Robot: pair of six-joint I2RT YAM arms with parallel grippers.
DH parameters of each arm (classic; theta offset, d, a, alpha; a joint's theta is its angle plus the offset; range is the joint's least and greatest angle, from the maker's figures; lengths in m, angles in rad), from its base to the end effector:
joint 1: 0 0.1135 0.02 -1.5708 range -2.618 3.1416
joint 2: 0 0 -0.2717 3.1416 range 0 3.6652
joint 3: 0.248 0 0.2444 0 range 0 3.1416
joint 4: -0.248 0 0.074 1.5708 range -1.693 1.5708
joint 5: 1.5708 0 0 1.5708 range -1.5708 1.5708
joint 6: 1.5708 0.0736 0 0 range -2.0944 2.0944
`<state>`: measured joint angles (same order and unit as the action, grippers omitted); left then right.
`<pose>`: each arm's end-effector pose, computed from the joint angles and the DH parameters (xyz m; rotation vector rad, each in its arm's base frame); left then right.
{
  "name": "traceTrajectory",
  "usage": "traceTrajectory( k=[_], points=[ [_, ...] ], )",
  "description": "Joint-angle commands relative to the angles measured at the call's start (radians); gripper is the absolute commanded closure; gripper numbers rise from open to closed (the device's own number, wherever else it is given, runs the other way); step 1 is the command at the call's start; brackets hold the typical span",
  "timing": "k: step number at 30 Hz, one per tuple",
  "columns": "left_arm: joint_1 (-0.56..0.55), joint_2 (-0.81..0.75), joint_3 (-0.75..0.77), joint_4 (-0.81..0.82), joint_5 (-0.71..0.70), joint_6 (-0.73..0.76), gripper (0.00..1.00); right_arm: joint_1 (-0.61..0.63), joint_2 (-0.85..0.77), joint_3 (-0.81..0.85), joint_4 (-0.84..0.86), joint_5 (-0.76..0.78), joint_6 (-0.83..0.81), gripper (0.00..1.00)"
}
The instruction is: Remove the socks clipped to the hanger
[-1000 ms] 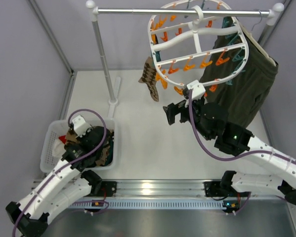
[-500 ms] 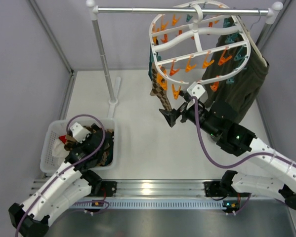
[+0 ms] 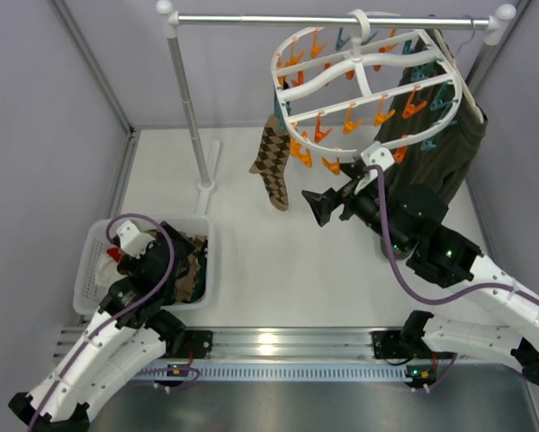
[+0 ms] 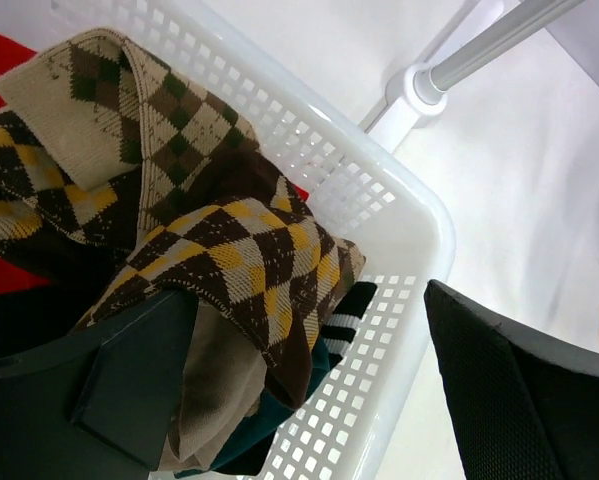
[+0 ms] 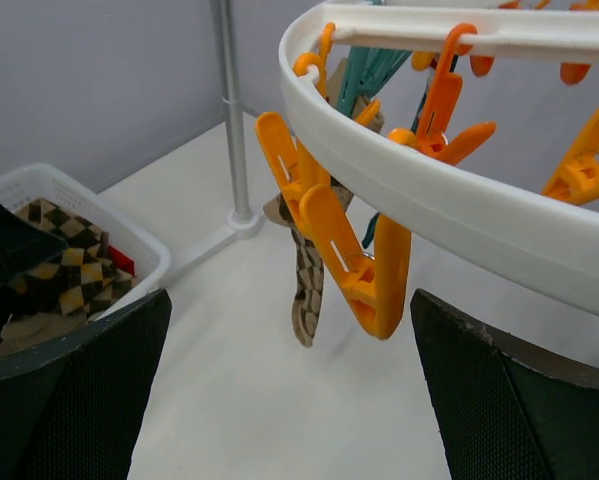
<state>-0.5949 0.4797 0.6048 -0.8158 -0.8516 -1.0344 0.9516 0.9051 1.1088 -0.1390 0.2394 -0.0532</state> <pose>0.1147 -0.0107 0.2499 -0.8358 1.8218 -0.0614 0.1403 0.1668 0.4433 -0.5608 1.4257 0.5394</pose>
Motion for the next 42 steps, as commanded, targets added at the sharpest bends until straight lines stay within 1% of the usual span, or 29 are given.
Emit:
traceTrajectory(
  k=[1, 7, 9, 12, 14, 17, 18, 19, 20, 21, 22, 23, 26, 27, 28, 29, 30, 32, 33, 35, 36, 37, 38, 39, 41, 42],
  points=[
    [0.004, 0.005, 0.05, 0.026, 0.011, 0.08, 0.02, -0.008, 0.018, 0.056, -0.175, 0.069, 0.094, 0.0],
    [0.006, -0.016, 0.099, 0.023, 0.043, 0.14, 0.02, -0.008, -0.021, 0.008, -0.217, 0.052, 0.125, 0.0],
    [0.006, -0.029, 0.108, 0.026, 0.052, 0.152, 0.02, -0.008, -0.037, -0.012, -0.203, 0.041, 0.124, 0.01],
    [0.006, -0.036, 0.134, 0.03, 0.075, 0.184, 0.02, -0.007, -0.089, -0.053, -0.143, -0.026, 0.102, 0.01],
    [0.006, -0.027, 0.151, 0.032, 0.106, 0.2, 0.02, -0.008, -0.11, -0.053, -0.143, -0.034, 0.101, 0.01],
    [0.006, 0.0, 0.193, 0.063, 0.183, 0.267, 0.01, -0.008, -0.135, -0.053, -0.14, -0.113, 0.076, 0.0],
    [0.004, 0.008, 0.205, 0.094, 0.21, 0.317, 0.02, -0.008, -0.143, -0.053, -0.137, -0.174, 0.064, 0.01],
    [0.006, 0.019, 0.226, 0.118, 0.242, 0.344, 0.02, -0.008, -0.152, -0.049, -0.145, -0.201, 0.064, 0.0],
    [0.004, 0.04, 0.236, 0.138, 0.316, 0.391, 0.01, -0.008, -0.153, -0.041, -0.155, -0.216, 0.062, 0.01],
    [0.006, 0.054, 0.243, 0.162, 0.353, 0.414, 0.01, -0.008, -0.153, -0.02, -0.189, -0.219, 0.065, 0.01],
    [0.006, 0.071, 0.257, 0.217, 0.393, 0.433, 0.01, -0.008, -0.153, -0.011, -0.203, -0.219, 0.067, 0.01],
    [0.004, 0.109, 0.263, 0.246, 0.466, 0.476, 0.02, -0.008, -0.153, 0.0, -0.22, -0.222, 0.067, 0.0],
    [0.004, 0.204, 0.283, 0.364, 0.56, 0.52, 0.02, -0.008, -0.132, 0.051, -0.322, -0.215, 0.07, 0.0],
    [0.004, 0.227, 0.282, 0.403, 0.654, 0.557, 0.01, -0.008, -0.115, 0.078, -0.352, -0.216, 0.066, 0.01],
    [0.004, 0.25, 0.279, 0.444, 0.698, 0.571, 0.02, -0.008, -0.107, 0.091, -0.42, -0.221, 0.062, 0.01],
    [0.004, 0.288, 0.267, 0.546, 0.75, 0.605, 0.02, -0.008, -0.101, 0.101, -0.445, -0.222, 0.064, 0.01],
    [0.004, 0.309, 0.262, 0.588, 0.811, 0.619, 0.02, -0.008, -0.095, 0.109, -0.464, -0.218, 0.064, 0.01],
    [0.004, 0.361, 0.256, 0.702, 0.839, 0.651, 0.02, -0.007, -0.101, 0.102, -0.497, -0.216, 0.062, 0.0],
    [0.004, 0.379, 0.248, 0.748, 0.894, 0.668, 0.02, -0.008, -0.112, 0.091, -0.504, -0.216, 0.064, 0.01],
    [0.004, 0.427, 0.234, 0.832, 0.934, 0.712, 0.02, -0.008, -0.127, 0.076, -0.508, -0.227, 0.062, 0.01],
    [0.004, 0.445, 0.228, 0.916, 0.962, 0.724, 0.01, -0.008, -0.146, 0.057, -0.504, -0.235, 0.064, 0.01],
    [0.004, 0.465, 0.228, 0.946, 1.0, 0.735, 0.01, -0.008, -0.155, 0.046, -0.498, -0.276, 0.032, 0.0],
    [0.004, 0.506, 0.228, 0.98, 1.019, 0.76, 0.01, -0.007, -0.163, 0.037, -0.485, -0.296, 0.024, 0.01],
    [0.004, 0.529, 0.231, 1.024, 1.031, 0.772, 0.02, -0.007, -0.179, 0.023, -0.484, -0.348, 0.003, 0.01],
    [0.004, 0.597, 0.242, 1.064, 1.066, 0.813, 0.02, -0.008, -0.198, 0.007, -0.462, -0.426, -0.026, 0.0],
    [0.006, 0.62, 0.245, 1.102, 1.077, 0.827, 0.01, -0.008, -0.218, 0.0, -0.45, -0.498, -0.051, 0.01]
  ],
)
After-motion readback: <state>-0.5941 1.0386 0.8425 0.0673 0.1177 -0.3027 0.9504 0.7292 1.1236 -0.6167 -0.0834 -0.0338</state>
